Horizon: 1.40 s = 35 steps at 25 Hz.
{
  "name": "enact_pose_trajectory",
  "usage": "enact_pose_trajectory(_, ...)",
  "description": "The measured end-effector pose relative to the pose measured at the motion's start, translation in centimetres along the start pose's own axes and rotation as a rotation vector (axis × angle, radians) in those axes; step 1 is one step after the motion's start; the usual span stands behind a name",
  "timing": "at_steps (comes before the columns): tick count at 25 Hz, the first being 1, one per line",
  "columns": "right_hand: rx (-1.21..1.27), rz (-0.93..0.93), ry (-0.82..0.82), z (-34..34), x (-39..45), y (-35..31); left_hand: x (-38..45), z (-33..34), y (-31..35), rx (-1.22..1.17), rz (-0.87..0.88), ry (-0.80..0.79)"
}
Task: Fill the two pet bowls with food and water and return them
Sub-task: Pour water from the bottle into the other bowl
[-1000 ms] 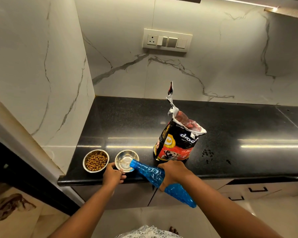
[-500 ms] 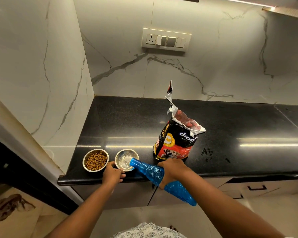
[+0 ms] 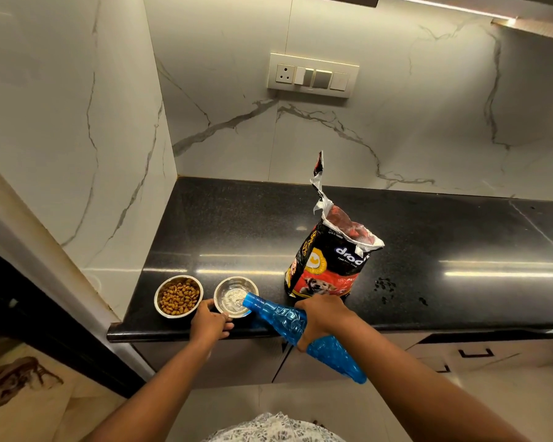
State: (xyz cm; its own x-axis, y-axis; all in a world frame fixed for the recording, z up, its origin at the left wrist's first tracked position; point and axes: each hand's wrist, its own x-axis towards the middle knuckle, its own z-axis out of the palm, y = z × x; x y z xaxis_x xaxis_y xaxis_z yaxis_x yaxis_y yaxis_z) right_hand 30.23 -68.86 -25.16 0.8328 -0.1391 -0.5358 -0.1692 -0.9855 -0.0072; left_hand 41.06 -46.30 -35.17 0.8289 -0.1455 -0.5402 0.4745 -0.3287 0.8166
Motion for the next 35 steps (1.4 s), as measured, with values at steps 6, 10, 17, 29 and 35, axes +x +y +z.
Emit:
enact_pose_trajectory(6, 0.034, 0.003, 0.0, 0.4, 0.2, 0.1, 0.0, -0.1, 0.0, -0.031, -0.012, -0.004)
enact_pose_trajectory(10, 0.041, 0.003, 0.004, 0.4, 0.2, 0.2, -0.2, -0.2, 0.1, -0.045, -0.01, -0.005)
enact_pose_trajectory(17, 0.081, 0.005, 0.004, 0.6, 0.2, 0.3, -1.0, -0.3, 0.2, -0.156, -0.044, -0.029)
enact_pose_trajectory(29, 0.469, -0.043, 0.169, 0.7, -1.6, 1.2, -4.1, 1.6, 0.3, -0.196, -0.145, -0.265)
enact_pose_trajectory(35, 0.946, -0.088, 0.287, -0.4, -6.6, 3.7, -7.9, 5.6, 4.5, -0.005, 0.225, -0.365)
